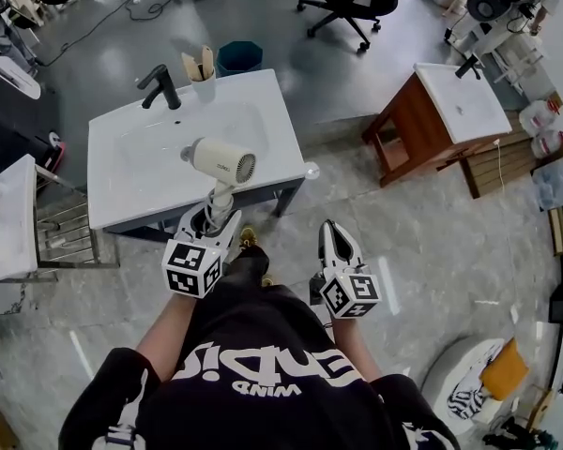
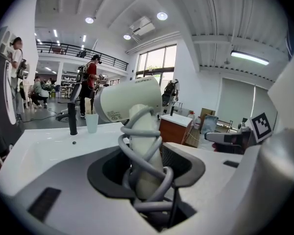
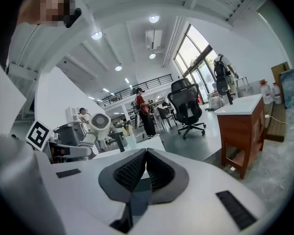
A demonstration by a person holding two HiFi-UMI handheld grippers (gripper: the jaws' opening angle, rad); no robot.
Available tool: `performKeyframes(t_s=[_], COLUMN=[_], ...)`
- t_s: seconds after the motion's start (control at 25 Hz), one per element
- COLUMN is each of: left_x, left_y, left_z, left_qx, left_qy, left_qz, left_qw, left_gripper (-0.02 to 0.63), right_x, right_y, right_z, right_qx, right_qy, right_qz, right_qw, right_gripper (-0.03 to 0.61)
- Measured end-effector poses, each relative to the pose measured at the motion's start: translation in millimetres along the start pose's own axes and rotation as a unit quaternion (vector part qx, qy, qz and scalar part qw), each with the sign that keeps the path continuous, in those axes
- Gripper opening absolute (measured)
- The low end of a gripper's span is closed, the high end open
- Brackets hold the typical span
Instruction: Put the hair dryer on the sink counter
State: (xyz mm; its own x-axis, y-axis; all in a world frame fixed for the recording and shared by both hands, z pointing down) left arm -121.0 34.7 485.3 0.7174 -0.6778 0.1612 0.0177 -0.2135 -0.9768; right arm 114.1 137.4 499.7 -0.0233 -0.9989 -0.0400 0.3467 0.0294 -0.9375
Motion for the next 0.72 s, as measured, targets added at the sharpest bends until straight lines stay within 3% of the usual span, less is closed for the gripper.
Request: performKeyframes(t_s=[0.72], left_x=[119.6], left_y=[12.5], left_z=[-52.5], left_qx=[-0.021], left_qy=[-0.017], left_qz=[-0.033], left_qw=[0.9991], left_gripper=[0.202], right_x=[127.8], right_y=[10.7], right_z=[44.2], right_qx=[0.002], right_qy=[0.007], right_qz=[-0.009], right_qw=[1.000], right_gripper=[0.023])
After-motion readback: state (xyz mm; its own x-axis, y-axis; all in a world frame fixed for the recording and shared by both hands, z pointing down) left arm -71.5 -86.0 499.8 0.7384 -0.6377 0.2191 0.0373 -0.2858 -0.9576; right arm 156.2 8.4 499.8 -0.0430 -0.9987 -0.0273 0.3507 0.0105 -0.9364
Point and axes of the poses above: the fingertips, and each gripper's own axes: x forward along the fingers, z to its right, y out of its top, the point moved 5 cm from there along -x, backward along the fingers, and after that the axes turned 14 degrees about z, right-handed, at the moved point
